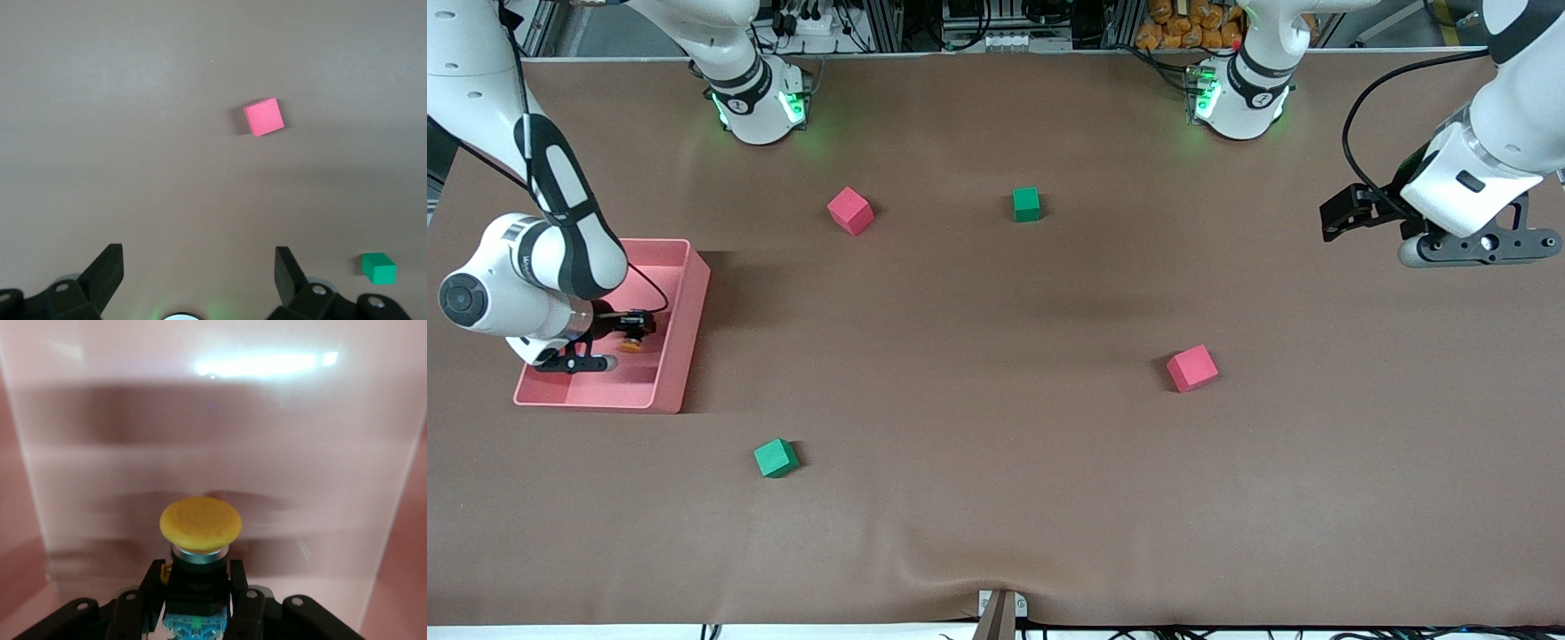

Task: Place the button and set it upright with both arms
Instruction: 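Close the right gripper on the button's black body and lift it, then carry the button out of the tray while the left gripper approaches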

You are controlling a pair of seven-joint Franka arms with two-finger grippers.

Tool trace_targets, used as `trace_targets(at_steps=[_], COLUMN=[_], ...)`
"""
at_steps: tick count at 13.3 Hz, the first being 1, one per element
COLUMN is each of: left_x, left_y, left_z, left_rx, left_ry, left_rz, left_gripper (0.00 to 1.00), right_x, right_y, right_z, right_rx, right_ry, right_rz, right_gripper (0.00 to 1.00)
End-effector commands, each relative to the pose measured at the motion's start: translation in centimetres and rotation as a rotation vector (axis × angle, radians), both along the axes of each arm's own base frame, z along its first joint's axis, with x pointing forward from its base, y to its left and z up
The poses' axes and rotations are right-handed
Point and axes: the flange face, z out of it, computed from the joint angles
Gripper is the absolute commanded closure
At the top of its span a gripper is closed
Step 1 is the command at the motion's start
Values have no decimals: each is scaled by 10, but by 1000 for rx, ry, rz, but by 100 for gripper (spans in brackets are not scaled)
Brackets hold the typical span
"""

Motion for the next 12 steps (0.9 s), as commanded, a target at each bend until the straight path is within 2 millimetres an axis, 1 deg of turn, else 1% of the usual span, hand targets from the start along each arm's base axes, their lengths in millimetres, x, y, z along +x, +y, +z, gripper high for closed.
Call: trace_targets(at_steps=[1,2,4,6,7,8,9,10,12], left_x=[1,1,2,2,2,2,3,6,15], left_y=[-1,-1,-1,-1,-2,-2,-2,-2,-2], left_z=[0,1,2,2,2,3,2,-2,-15], left_rx=[-12,-13,-13,-13,-14,-14,-15,-14,-18], left_ry=[11,8,6,6,5,0,-1,0,6], left_rz=[12,12,12,12,11,11,12,12,13], left_gripper=[0,0,0,0,0,0,0,0,0], right_x=[15,24,44,68,77,84,92,95,96], right_y=[4,12,40,82,111,144,183,218,302], right_z=[60,79,123,161,179,196,210,219,227], right_rx=[-7,-5,4,23,42,58,67,68,74], right_ry=[-5,-6,-35,-45,-42,-40,-56,-76,-107], right_rz=[29,43,116,212,292,380,452,507,631], right_gripper=[94,94,94,94,94,94,94,94,94])
